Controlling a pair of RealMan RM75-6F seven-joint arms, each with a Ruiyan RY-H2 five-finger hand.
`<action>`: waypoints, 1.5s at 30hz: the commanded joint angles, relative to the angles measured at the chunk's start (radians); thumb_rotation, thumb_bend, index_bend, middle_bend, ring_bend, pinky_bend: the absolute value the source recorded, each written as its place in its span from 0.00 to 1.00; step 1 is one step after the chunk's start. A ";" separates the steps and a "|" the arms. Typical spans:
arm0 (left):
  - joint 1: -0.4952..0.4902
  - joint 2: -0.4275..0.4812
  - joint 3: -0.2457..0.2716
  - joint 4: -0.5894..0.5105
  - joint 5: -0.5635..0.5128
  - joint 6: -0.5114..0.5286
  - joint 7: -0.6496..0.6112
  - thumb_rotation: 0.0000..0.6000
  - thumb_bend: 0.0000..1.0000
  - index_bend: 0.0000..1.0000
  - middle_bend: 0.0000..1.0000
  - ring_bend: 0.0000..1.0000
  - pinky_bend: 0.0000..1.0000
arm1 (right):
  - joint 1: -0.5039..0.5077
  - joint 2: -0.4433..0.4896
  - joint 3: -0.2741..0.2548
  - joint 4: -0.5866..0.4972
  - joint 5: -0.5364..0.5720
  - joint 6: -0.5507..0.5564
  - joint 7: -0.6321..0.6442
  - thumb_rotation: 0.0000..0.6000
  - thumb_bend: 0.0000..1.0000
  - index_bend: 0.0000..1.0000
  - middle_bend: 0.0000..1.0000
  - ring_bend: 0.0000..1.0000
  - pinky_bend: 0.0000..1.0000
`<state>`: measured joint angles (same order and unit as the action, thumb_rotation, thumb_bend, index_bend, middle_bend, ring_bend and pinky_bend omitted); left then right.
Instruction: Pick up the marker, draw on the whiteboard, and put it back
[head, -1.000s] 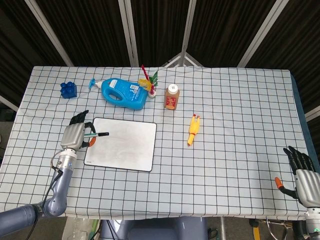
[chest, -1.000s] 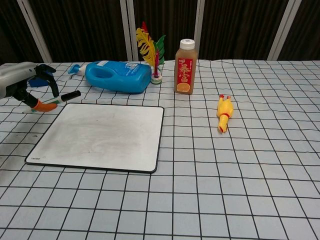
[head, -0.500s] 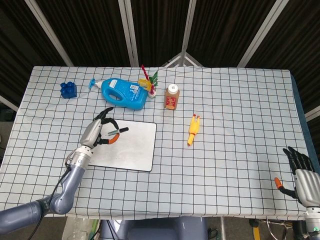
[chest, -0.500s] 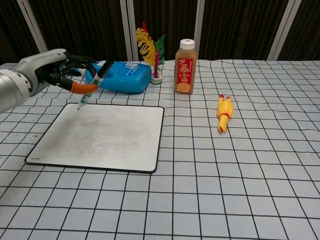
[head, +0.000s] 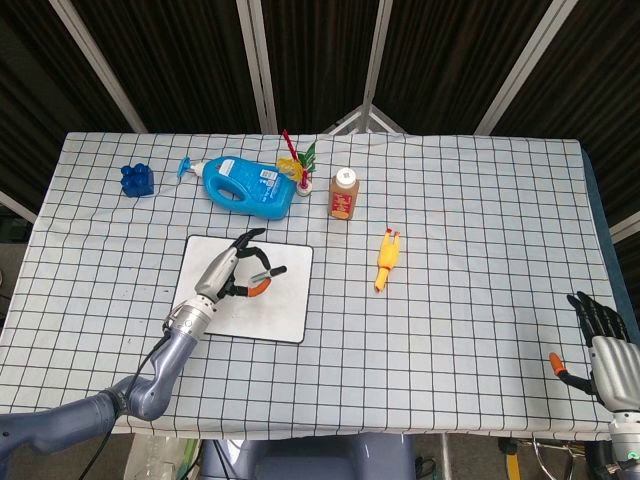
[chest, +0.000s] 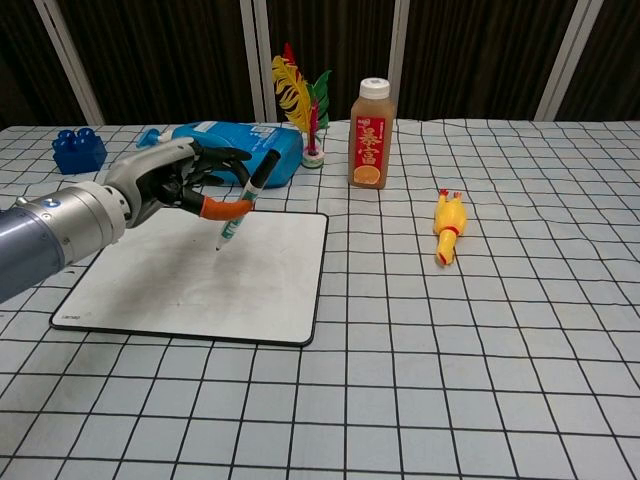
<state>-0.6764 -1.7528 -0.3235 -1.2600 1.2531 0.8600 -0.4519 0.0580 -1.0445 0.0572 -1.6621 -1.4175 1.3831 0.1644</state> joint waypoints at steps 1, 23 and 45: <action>-0.003 -0.009 0.012 0.011 0.018 0.005 -0.016 1.00 0.55 0.66 0.05 0.00 0.00 | -0.001 0.000 -0.001 -0.001 -0.001 0.001 -0.001 1.00 0.35 0.00 0.00 0.00 0.00; -0.021 -0.040 0.039 0.083 0.051 0.025 -0.072 1.00 0.55 0.67 0.06 0.00 0.00 | -0.001 -0.001 0.000 0.000 0.001 0.001 0.001 1.00 0.35 0.00 0.00 0.00 0.00; -0.021 -0.048 0.077 0.221 0.096 0.073 -0.064 1.00 0.56 0.68 0.06 0.00 0.00 | -0.001 0.001 0.000 -0.006 0.003 -0.001 0.001 1.00 0.35 0.00 0.00 0.00 0.00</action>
<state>-0.6993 -1.8025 -0.2479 -1.0536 1.3477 0.9264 -0.5186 0.0567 -1.0438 0.0564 -1.6674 -1.4139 1.3812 0.1655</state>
